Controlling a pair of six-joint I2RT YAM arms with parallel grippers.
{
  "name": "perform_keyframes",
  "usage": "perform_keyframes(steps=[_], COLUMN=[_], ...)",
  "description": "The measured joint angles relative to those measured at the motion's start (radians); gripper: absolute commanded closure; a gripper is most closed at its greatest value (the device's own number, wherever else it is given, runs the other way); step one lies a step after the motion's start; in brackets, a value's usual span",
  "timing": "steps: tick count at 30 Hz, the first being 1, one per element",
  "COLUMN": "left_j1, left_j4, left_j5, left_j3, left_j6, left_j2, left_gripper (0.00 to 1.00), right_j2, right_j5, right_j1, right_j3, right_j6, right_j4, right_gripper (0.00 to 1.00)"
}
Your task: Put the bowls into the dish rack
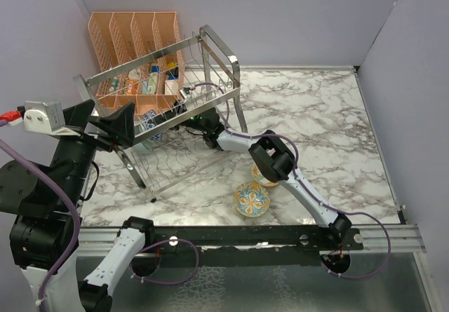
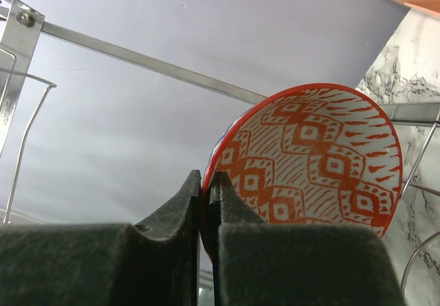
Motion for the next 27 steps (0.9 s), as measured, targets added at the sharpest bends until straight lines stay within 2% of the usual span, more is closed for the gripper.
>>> perform_keyframes(steps=[18, 27], left_j1=[0.000, 0.000], left_j4=[0.000, 0.000], left_j5=[0.000, 0.000], left_j3=[-0.003, -0.005], left_j6=[0.000, 0.000], left_j2=[0.000, 0.000], left_gripper=[0.01, 0.01], right_j2=[0.014, -0.002], right_j5=[-0.020, -0.048], right_j1=[-0.002, -0.002], right_j3=[0.032, -0.002], right_j6=[0.102, 0.158], right_j4=[-0.041, -0.046], right_gripper=[0.99, 0.99])
